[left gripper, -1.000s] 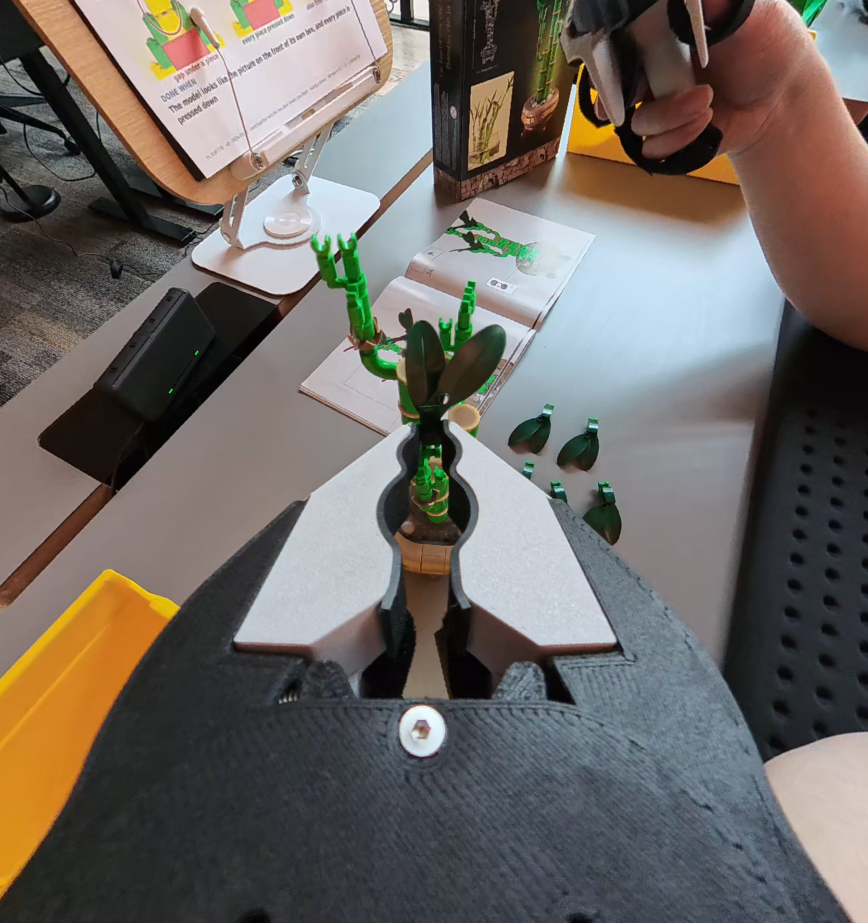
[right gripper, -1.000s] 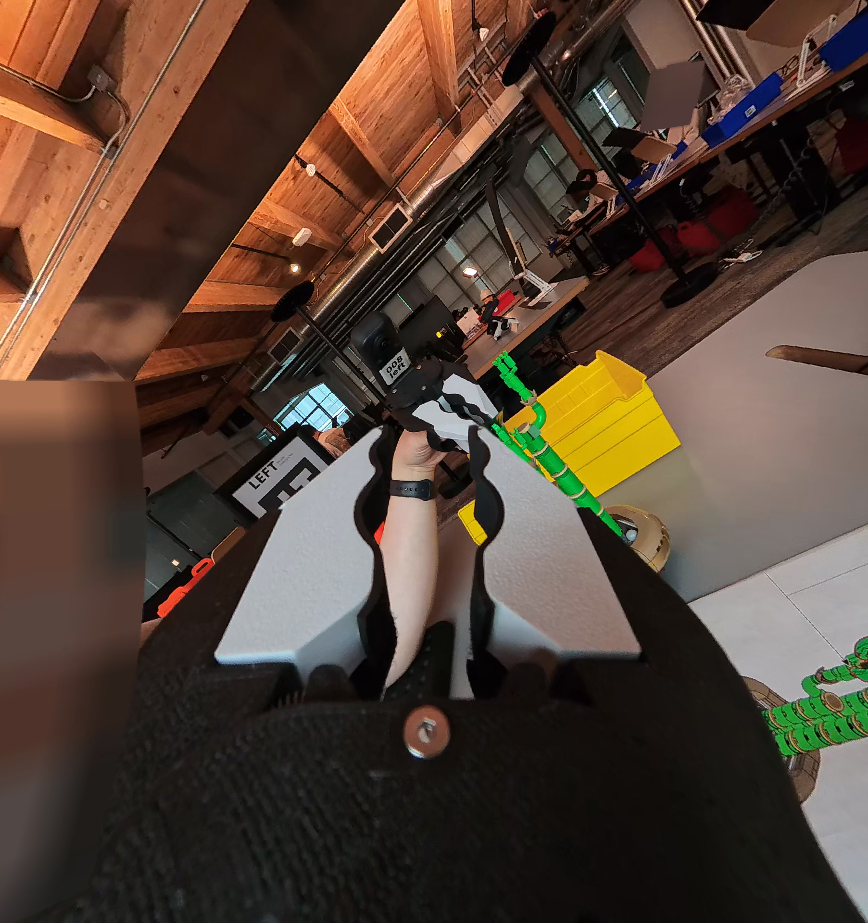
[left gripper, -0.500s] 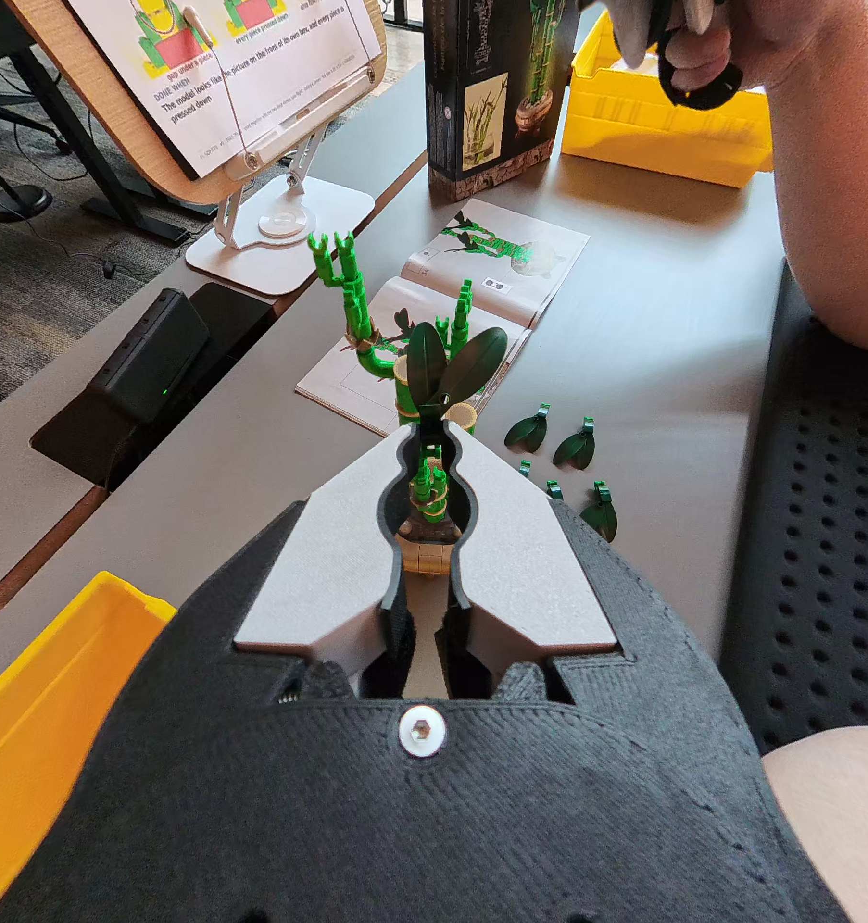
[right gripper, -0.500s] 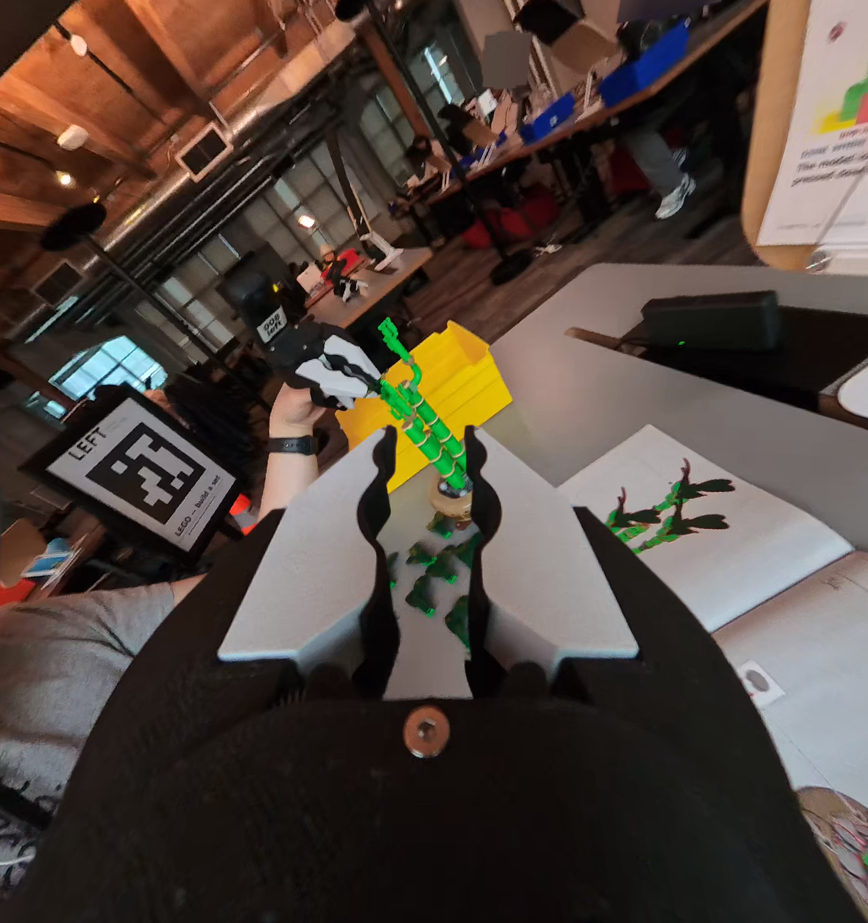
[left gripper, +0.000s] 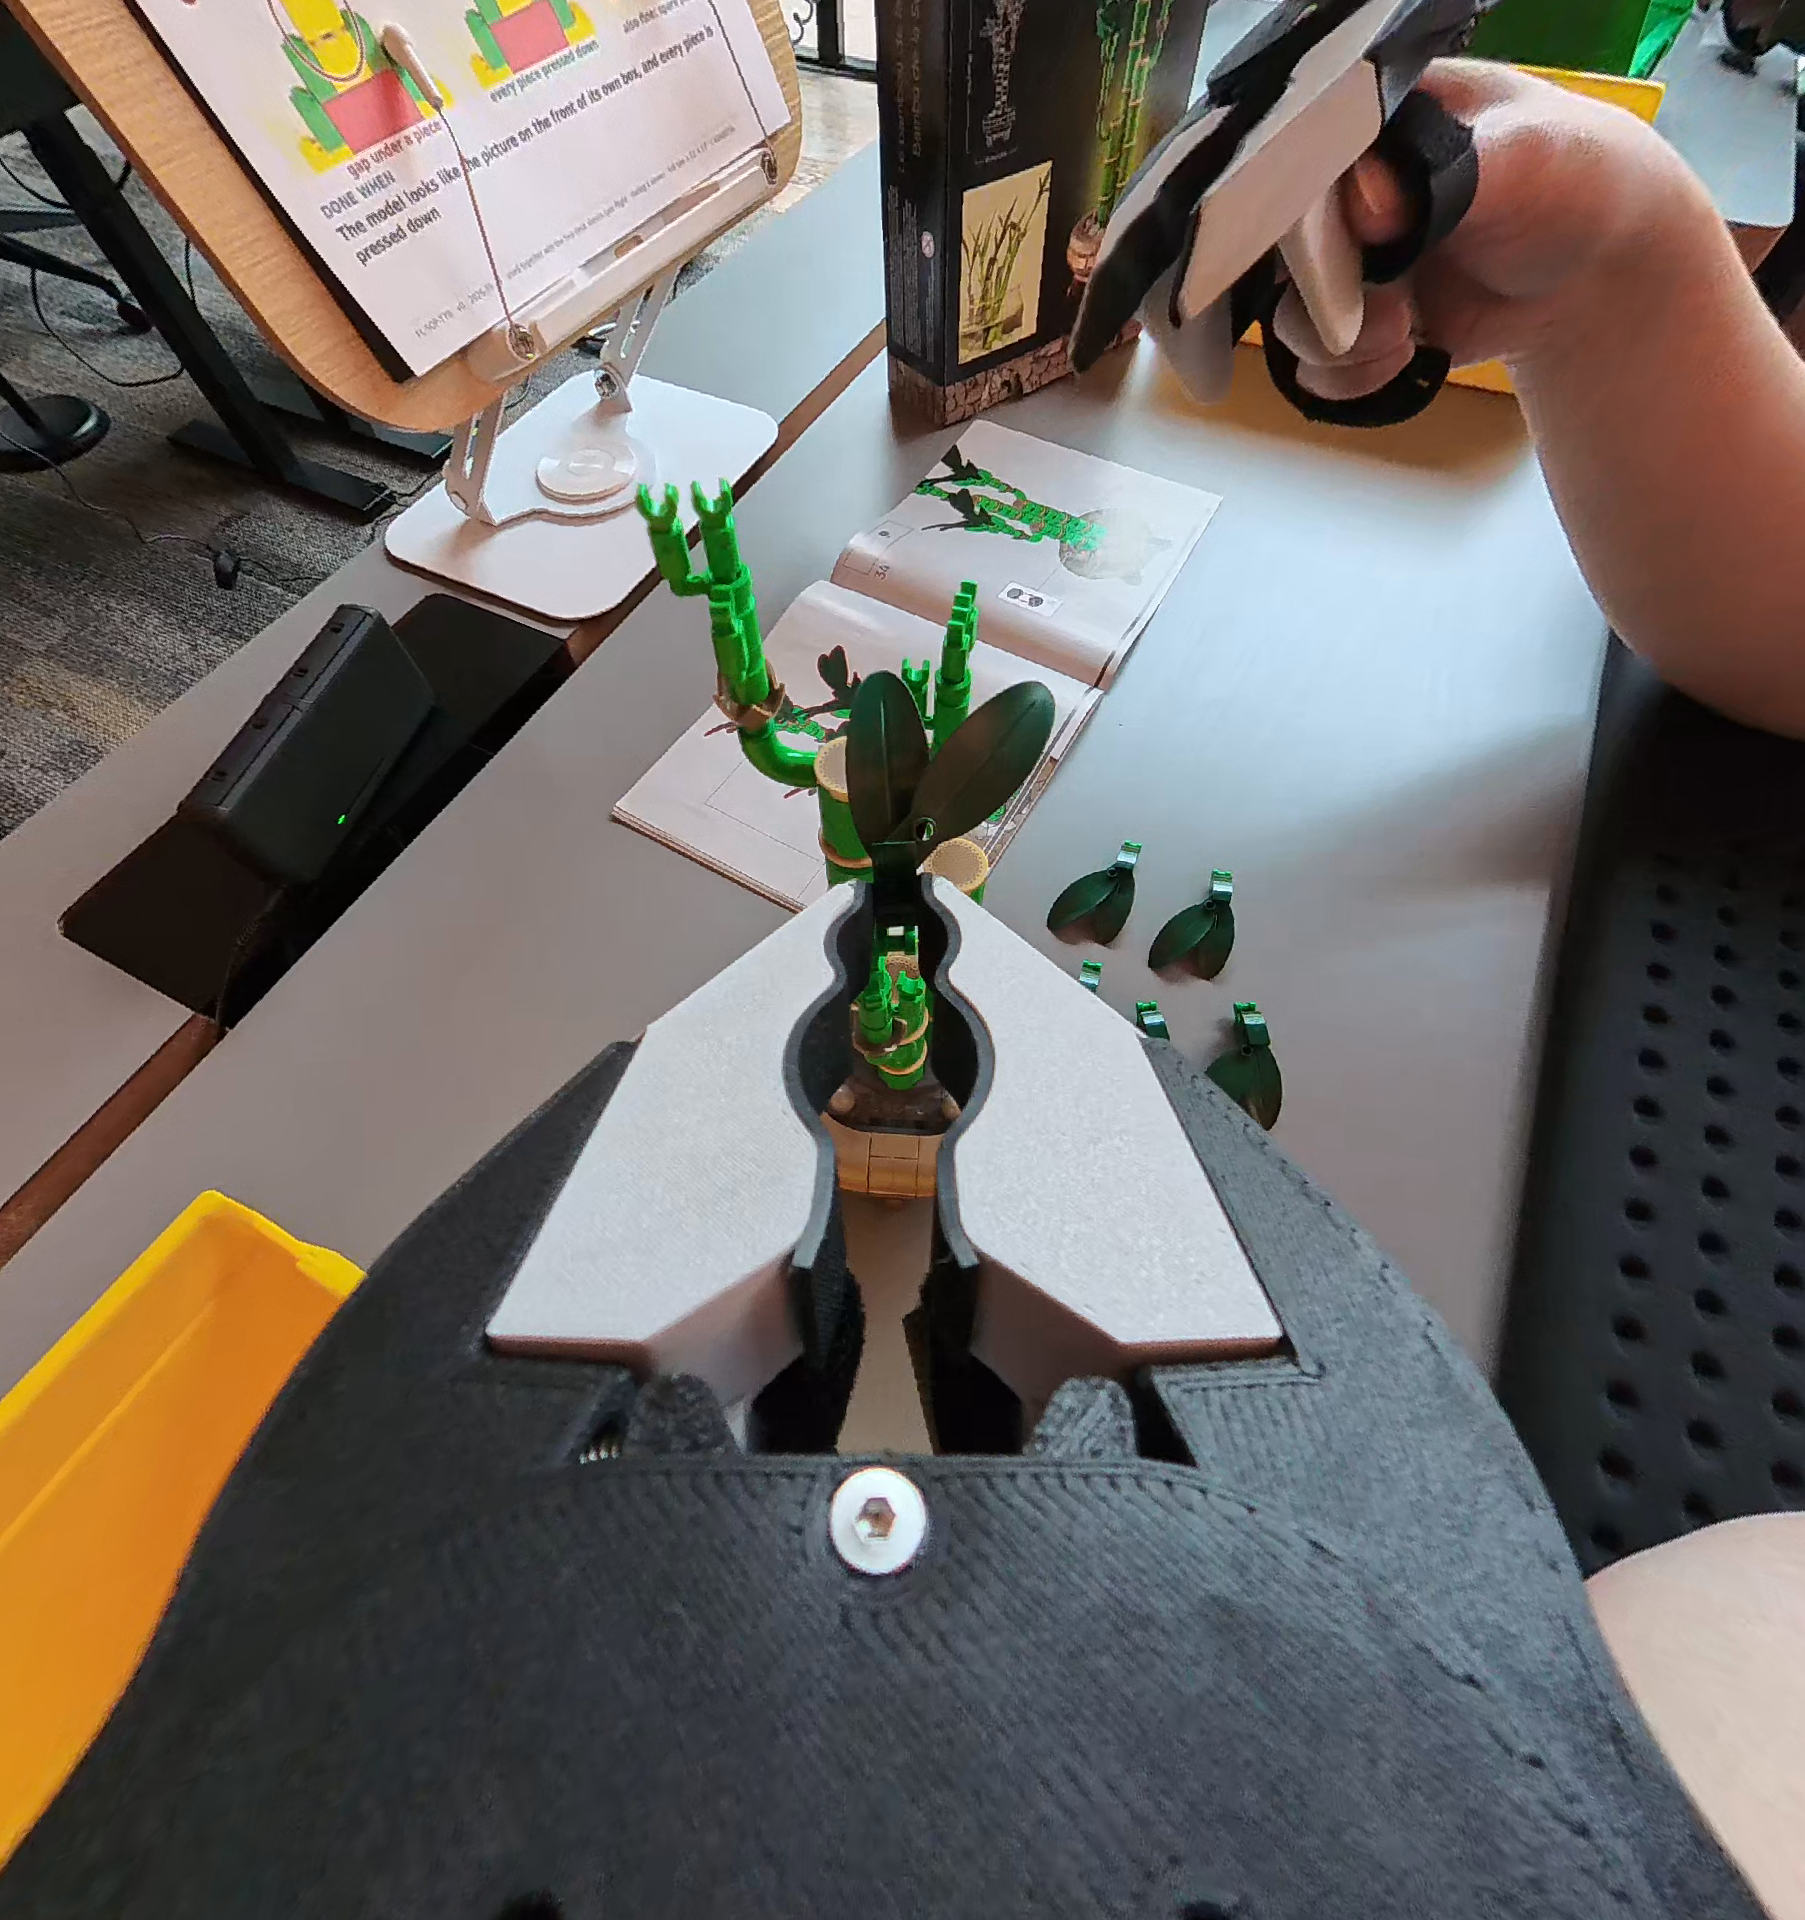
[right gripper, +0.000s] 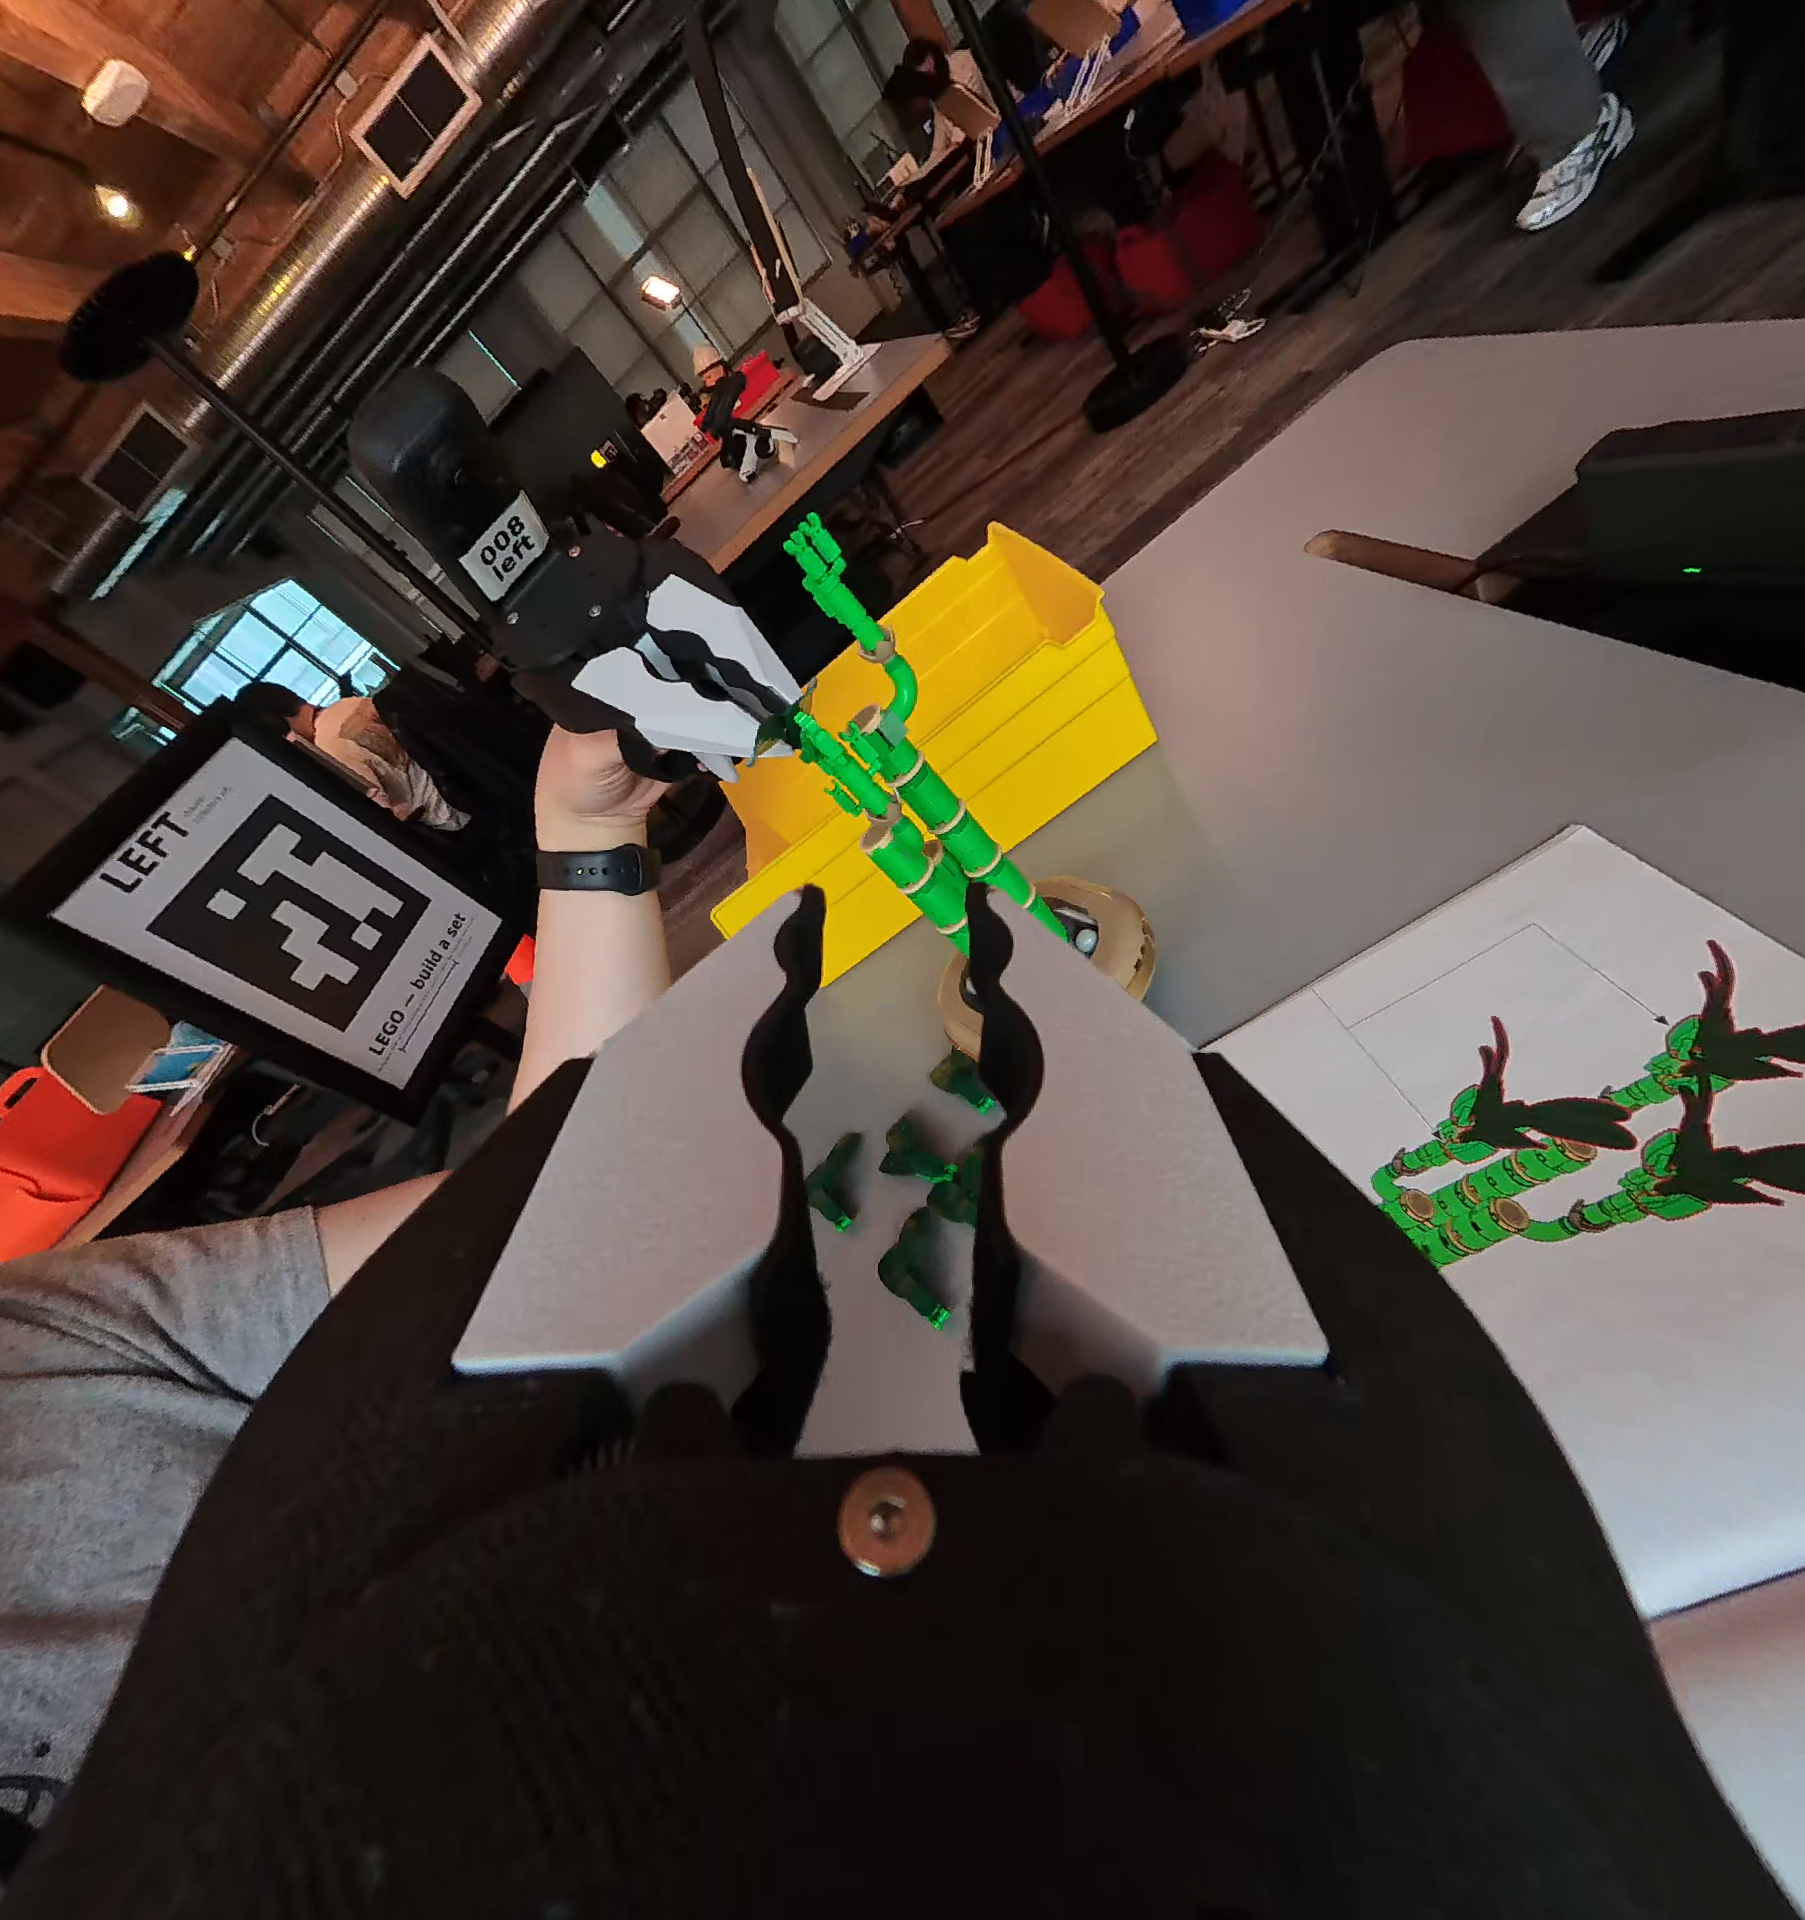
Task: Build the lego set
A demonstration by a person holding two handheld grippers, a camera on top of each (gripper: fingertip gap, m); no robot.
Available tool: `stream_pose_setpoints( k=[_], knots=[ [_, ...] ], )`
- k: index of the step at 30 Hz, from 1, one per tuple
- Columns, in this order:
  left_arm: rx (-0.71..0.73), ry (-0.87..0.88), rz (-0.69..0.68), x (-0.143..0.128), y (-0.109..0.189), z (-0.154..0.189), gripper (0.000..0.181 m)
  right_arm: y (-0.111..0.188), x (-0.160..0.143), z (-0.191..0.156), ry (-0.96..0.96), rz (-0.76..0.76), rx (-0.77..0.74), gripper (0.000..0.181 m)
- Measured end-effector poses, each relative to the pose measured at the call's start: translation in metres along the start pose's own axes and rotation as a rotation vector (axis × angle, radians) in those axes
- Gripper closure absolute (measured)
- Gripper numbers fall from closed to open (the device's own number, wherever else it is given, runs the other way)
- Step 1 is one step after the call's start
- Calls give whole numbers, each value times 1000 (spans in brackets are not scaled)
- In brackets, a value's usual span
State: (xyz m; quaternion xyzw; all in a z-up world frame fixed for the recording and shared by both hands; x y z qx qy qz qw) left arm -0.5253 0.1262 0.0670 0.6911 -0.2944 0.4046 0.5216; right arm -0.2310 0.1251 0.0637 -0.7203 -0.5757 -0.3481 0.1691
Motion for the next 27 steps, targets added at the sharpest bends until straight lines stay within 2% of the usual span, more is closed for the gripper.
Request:
stream_pose_setpoints(
  k=[7,27],
  knots=[
    [-1,-2,-1,0,0,0,175,8,2,6,-16,13,-2,155],
    [-12,12,21,0,-1,-1,175,6,0,13,-35,-10,5,154]
  ],
)
Point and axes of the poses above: each gripper's, where its closed fingertips meet, y back along the fingers, x out of its top, z = x × y across the jaws, the point moved 8 cm from there along y, back along the fingers, and after that the axes turned 8 degrees about -y, right-handed, at the moved point
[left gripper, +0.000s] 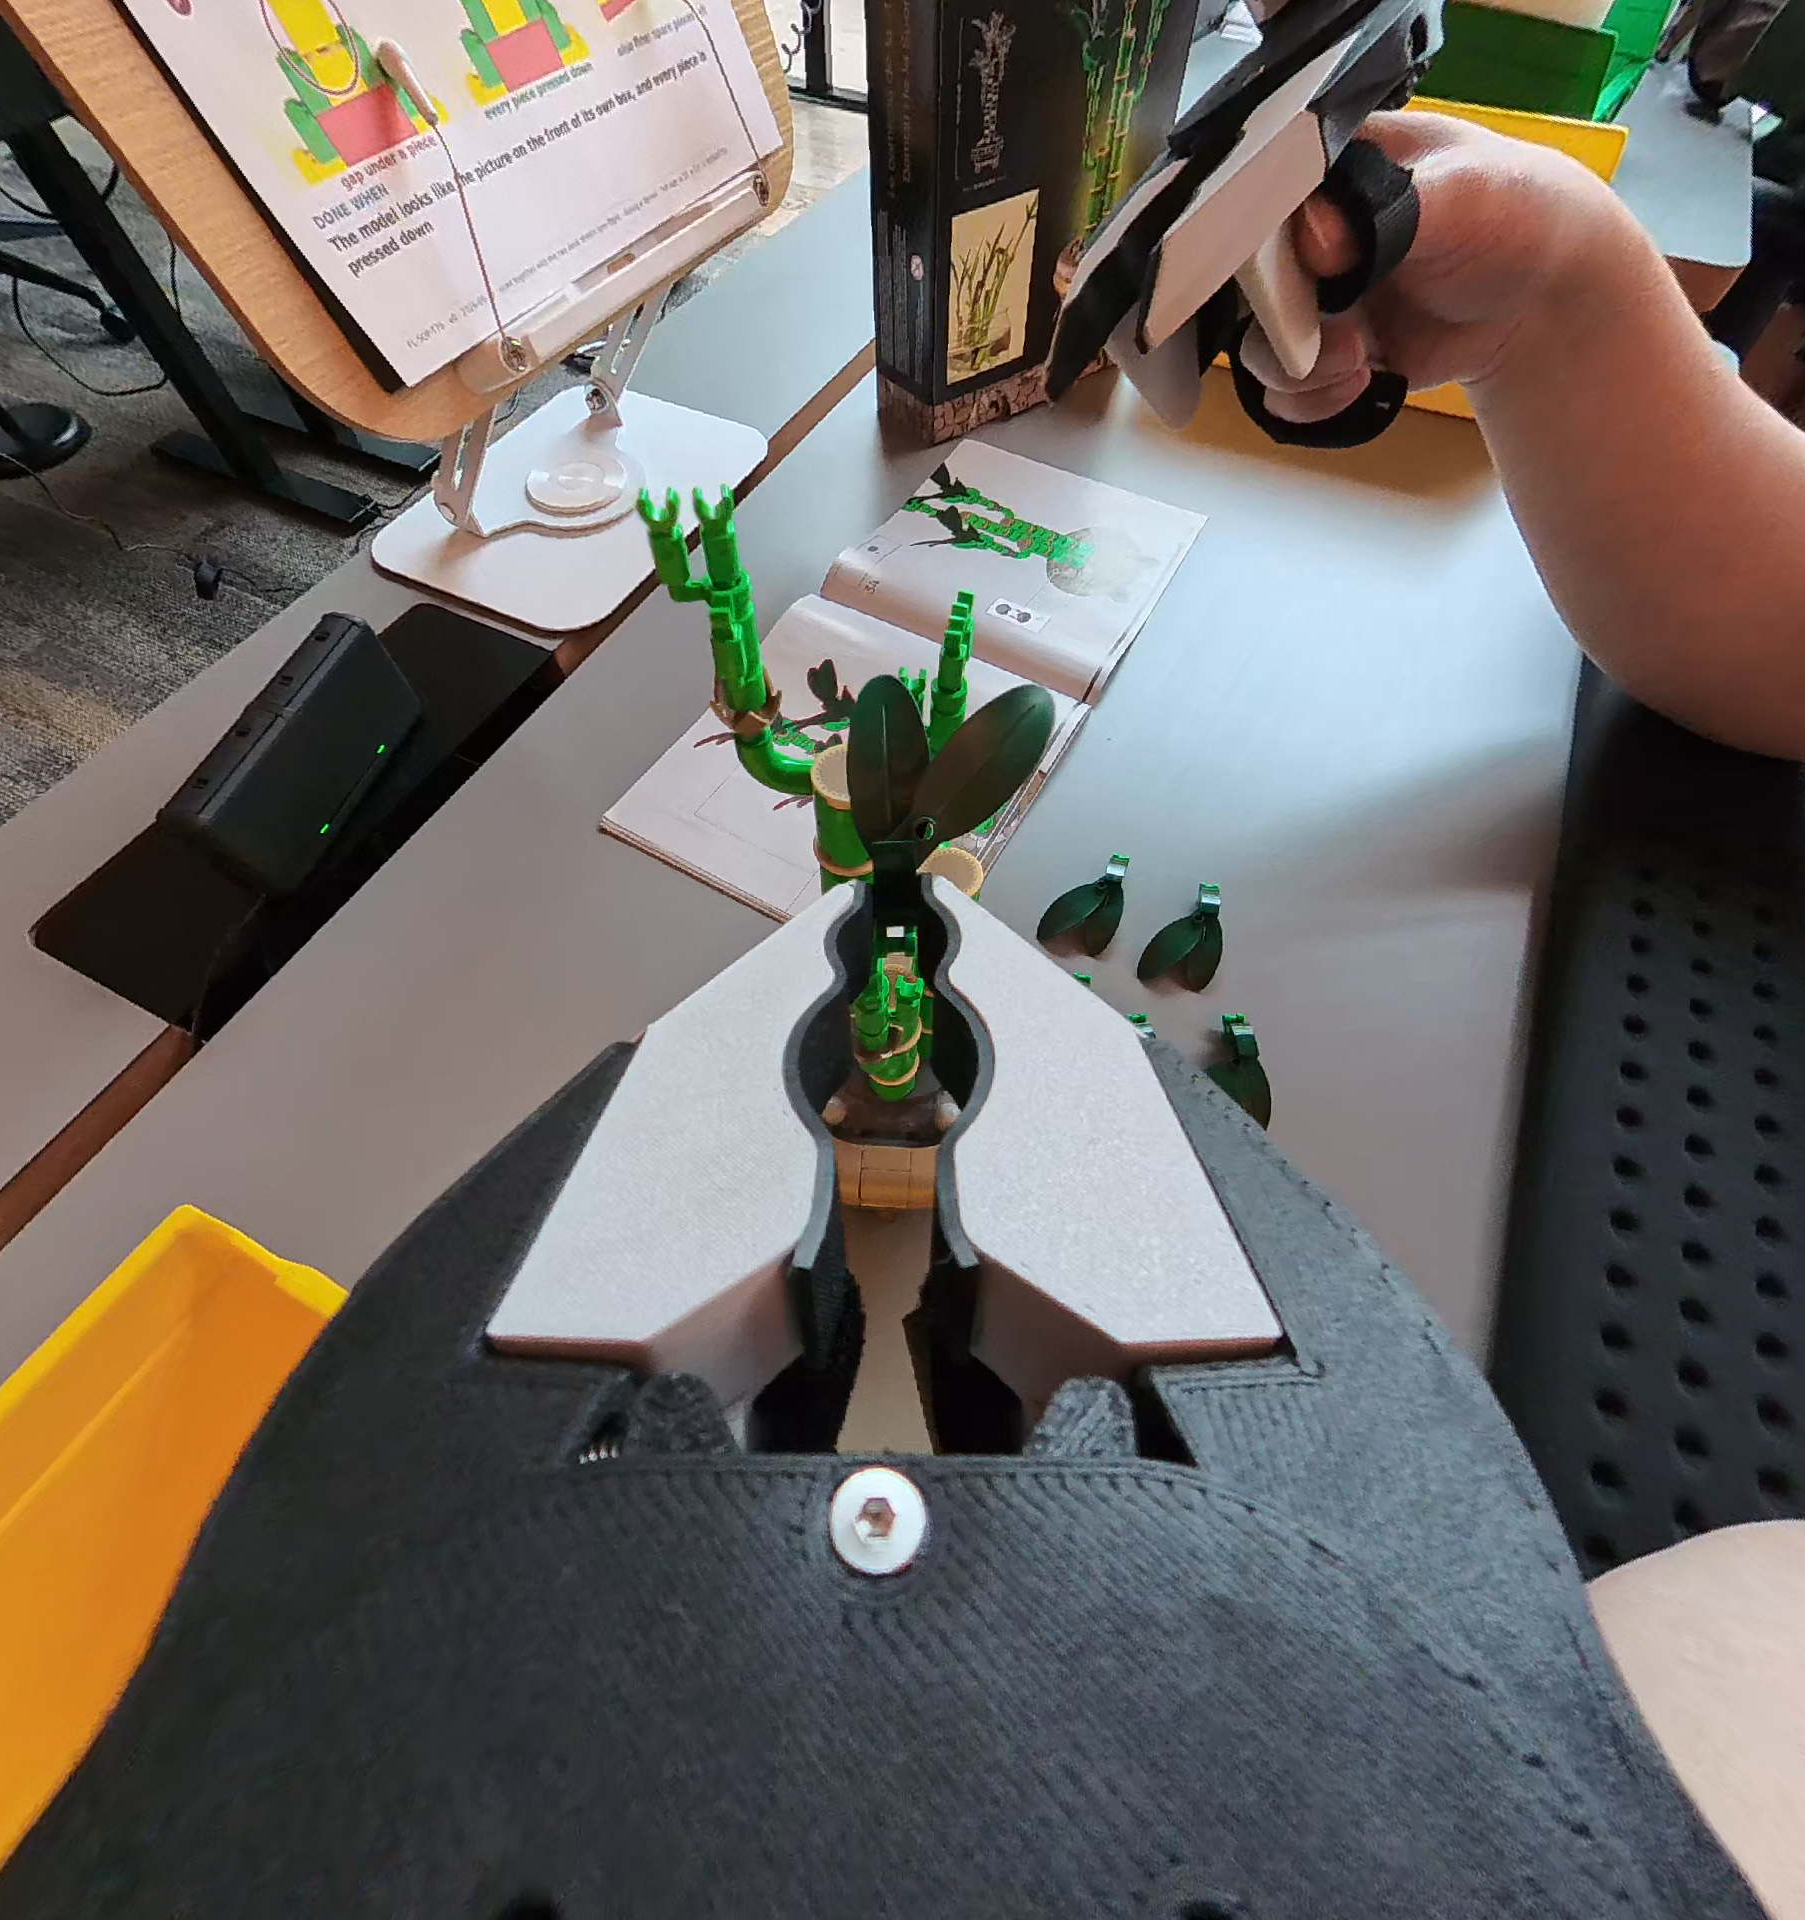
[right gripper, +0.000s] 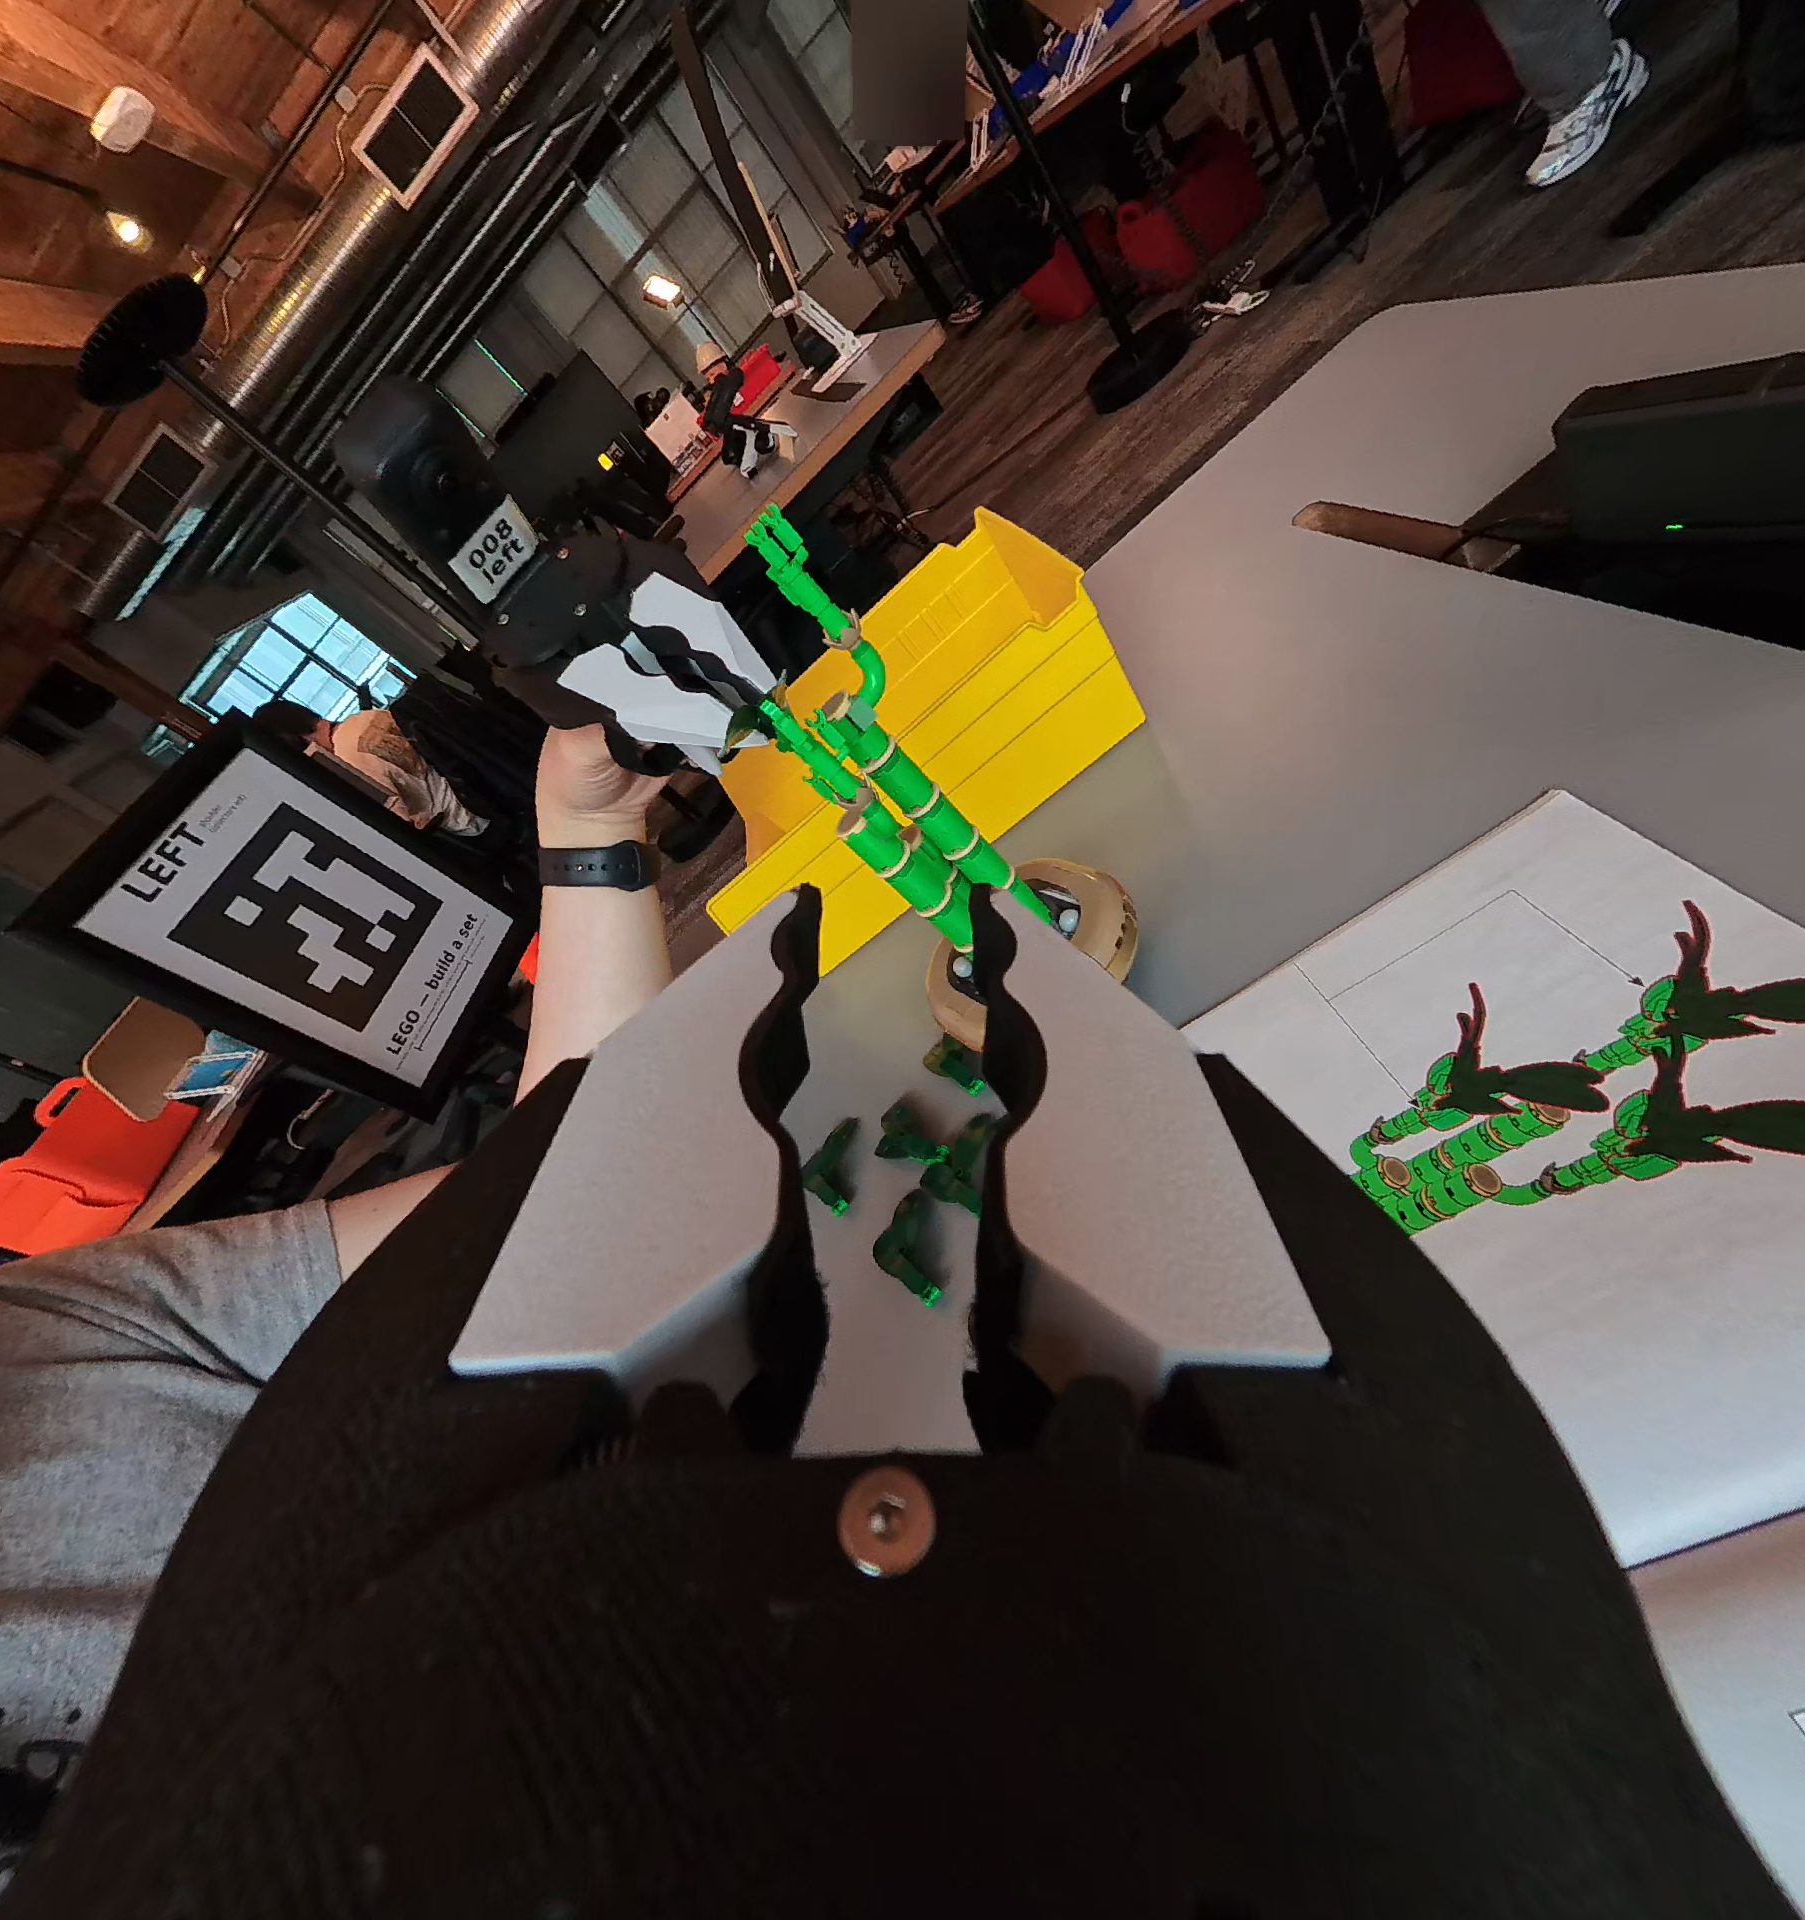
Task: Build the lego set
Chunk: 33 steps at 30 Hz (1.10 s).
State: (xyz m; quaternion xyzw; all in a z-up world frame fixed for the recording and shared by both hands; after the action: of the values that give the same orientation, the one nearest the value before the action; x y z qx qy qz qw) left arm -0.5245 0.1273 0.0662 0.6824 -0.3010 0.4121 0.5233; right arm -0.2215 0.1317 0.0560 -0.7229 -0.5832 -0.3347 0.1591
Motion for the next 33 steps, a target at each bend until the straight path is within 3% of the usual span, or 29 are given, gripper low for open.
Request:
stream_pose_setpoints(
  k=[33],
  knots=[
    [-18,11,41,-3,0,-4,175,-4,-3,2,26,-38,2,152]
  ],
)
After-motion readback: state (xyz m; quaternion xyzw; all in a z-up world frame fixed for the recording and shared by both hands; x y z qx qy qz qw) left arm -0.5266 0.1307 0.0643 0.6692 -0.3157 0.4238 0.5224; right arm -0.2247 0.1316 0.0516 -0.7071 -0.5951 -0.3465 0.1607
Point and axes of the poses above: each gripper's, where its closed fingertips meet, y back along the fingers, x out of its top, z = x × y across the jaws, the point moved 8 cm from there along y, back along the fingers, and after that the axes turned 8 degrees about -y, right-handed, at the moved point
